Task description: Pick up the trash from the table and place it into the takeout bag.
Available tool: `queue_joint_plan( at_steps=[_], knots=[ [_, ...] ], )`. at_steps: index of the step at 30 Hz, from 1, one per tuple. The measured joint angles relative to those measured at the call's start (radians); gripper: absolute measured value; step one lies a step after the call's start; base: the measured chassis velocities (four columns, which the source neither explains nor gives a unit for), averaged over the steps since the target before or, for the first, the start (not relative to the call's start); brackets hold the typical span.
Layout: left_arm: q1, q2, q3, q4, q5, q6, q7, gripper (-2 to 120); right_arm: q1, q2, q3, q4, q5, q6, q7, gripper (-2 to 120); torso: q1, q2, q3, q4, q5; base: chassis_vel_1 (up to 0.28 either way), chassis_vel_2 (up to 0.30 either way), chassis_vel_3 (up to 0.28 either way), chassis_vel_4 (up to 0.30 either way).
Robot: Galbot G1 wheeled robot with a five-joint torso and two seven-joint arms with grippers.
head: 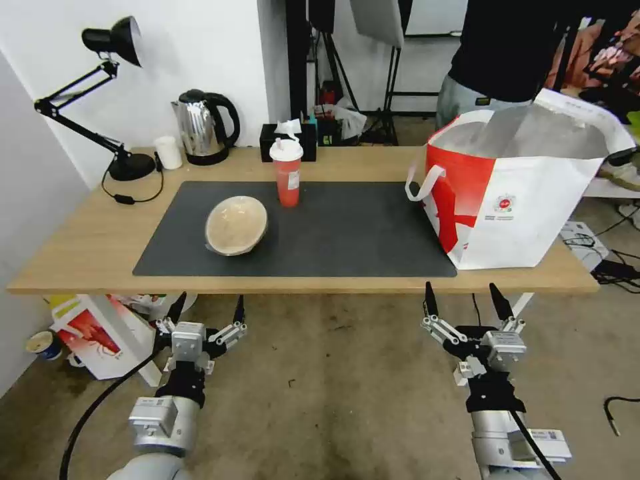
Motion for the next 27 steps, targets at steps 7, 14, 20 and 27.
queue_joint_plan(
  at_steps=[7,14,20,27],
  knots=[
    [0.000,0.000,0.000,0.000,0.000,0.000,0.000,100,0.000,0.002,0.000,0.012,0.012,0.002,-0.003,100,0.000,0.000,0.000,-0.0001,0.0000,0.000,0.000,0.000,0.000],
    [0.000,0.000,0.000,0.000,0.000,0.000,0.000,100,-0.003,-0.005,0.001,0.037,0.056,0.048,-0.085,100,0.000,0.000,0.000,-0.0002,0.0000,0.000,0.000,0.000,0.000],
    [0.000,0.000,0.000,0.000,0.000,0.000,0.000,100,0.110,-0.028,0.003,0.116,0.344,0.158,-0.514,100,0.000,0.000,0.000,-0.0002,0.0001,0.000,0.000,0.000,0.000],
    [0.000,0.000,0.000,0.000,0.000,0.000,0.000,100,0.334,-0.110,-0.006,0.179,0.635,0.002,-0.631,100,0.000,0.000,0.000,0.0001,0.0000,0.000,0.000,0.000,0.000]
  ],
)
